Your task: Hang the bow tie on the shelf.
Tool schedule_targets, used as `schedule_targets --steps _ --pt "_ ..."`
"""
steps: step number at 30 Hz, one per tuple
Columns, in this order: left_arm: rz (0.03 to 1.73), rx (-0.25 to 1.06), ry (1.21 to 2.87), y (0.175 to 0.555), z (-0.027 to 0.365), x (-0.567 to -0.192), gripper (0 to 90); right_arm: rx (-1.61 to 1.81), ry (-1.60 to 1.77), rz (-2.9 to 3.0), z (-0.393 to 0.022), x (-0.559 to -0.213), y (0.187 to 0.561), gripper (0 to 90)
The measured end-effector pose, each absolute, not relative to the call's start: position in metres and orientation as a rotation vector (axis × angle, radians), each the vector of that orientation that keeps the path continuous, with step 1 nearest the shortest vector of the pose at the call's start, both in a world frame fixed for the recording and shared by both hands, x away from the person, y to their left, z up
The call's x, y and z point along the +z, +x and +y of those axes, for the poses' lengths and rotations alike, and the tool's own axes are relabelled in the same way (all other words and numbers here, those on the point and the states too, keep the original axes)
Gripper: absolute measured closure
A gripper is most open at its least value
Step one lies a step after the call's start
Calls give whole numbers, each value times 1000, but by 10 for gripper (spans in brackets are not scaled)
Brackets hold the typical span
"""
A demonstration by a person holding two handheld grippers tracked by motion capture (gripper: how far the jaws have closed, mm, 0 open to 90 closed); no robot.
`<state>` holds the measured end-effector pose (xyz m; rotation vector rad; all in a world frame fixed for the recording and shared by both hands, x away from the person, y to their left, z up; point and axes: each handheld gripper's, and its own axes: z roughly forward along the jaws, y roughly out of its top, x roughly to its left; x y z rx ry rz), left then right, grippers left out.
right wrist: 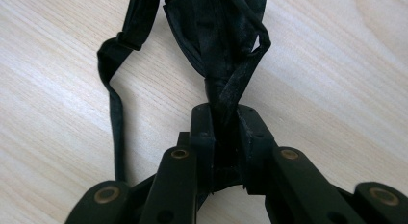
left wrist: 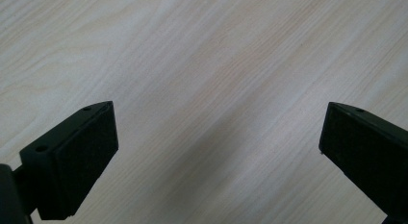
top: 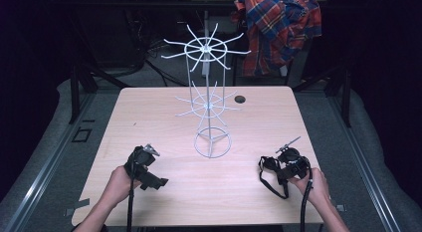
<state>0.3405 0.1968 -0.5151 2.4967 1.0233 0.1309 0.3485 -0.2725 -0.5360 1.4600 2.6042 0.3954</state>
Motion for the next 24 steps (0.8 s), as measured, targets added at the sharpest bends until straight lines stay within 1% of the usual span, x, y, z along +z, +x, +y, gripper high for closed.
schedule_targets --steps 14,24 --pt "1030 138 2489 341 197 -514 1 515 1470 2565 -271 -523 344 785" --pt "1032 140 2490 341 198 -514 1 581 1405 2526 -268 -513 341 785"
